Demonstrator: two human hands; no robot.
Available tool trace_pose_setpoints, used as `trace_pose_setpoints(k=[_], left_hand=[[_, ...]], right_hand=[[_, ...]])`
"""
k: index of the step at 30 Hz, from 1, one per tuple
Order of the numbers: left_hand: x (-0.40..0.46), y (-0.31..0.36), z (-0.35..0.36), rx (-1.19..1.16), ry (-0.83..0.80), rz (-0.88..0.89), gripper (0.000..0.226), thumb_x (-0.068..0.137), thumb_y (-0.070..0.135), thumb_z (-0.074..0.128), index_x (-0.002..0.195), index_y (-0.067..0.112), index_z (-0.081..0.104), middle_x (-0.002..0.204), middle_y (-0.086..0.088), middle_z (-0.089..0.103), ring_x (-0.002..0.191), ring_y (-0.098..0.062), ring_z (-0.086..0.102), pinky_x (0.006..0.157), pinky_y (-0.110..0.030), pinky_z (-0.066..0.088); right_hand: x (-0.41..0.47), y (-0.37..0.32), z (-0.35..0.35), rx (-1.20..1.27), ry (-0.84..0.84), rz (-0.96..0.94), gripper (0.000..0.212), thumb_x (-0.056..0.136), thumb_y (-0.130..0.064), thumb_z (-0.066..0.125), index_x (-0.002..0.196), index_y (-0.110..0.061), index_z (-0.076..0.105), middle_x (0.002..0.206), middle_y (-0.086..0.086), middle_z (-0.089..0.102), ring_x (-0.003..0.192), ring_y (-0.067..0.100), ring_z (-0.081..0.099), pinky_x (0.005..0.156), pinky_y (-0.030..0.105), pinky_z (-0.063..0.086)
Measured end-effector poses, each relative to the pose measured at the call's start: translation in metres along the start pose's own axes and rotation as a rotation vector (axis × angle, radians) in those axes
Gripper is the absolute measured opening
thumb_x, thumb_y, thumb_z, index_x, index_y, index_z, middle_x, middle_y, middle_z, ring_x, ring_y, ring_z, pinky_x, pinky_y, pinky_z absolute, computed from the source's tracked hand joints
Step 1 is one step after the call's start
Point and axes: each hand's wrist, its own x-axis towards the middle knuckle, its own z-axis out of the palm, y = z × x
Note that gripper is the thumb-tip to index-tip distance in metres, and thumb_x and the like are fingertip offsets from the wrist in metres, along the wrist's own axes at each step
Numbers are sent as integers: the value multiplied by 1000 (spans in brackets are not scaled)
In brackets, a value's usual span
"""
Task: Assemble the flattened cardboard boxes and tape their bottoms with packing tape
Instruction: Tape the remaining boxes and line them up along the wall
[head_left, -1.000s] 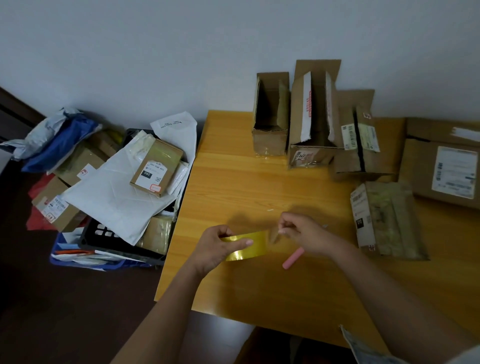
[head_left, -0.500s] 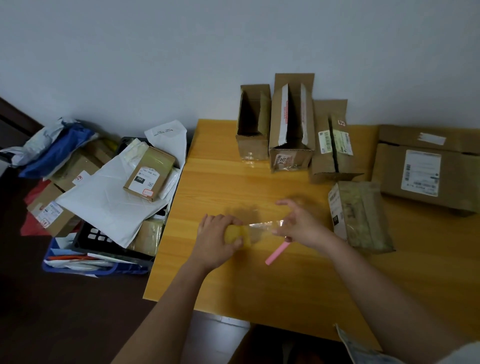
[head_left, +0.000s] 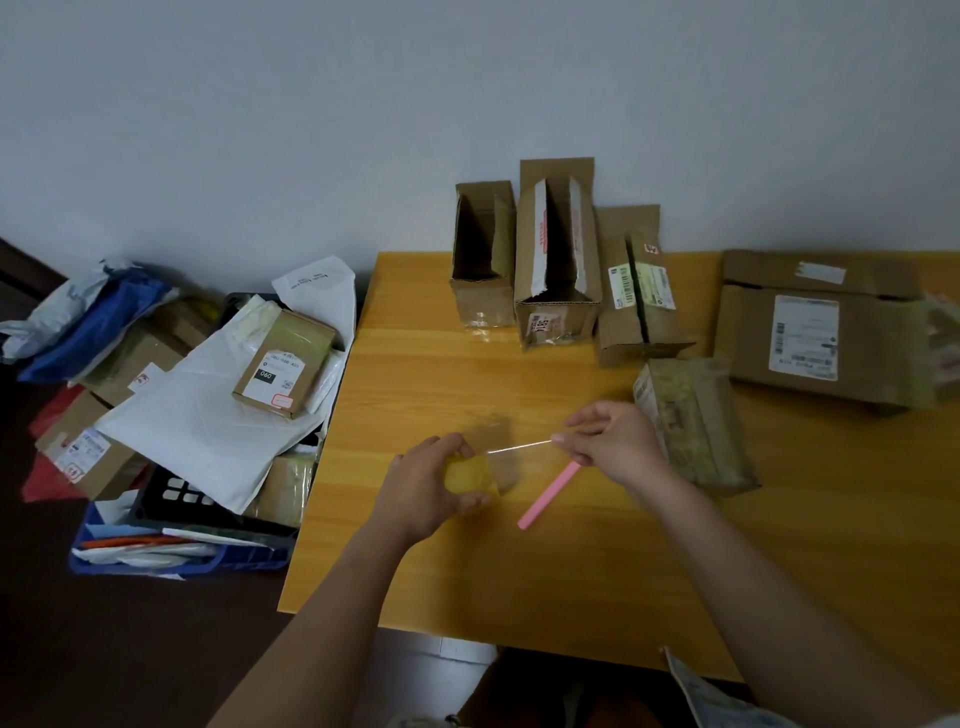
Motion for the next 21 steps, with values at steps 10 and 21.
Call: trace_pose_setpoints(k=[10, 21], left_hand=[[3, 91, 6, 347, 58, 110, 57, 76, 52, 74, 124, 29, 56, 118, 4, 60, 109, -22, 56, 89, -31, 37], [-6, 180, 69, 515, -101, 202, 59, 88, 68, 43, 129, 26, 54, 115, -4, 61, 105, -28, 57, 88, -33, 41]], right_hand=[[-30, 4, -74, -1, 152, -110, 11, 80, -17, 78, 83, -13, 69, 76, -1, 72, 63, 7, 65, 52, 14, 47], [-58, 64, -161, -125, 297, -129, 14, 81, -24, 78, 74, -20, 67, 72, -2, 67, 62, 18, 60, 52, 25, 41]])
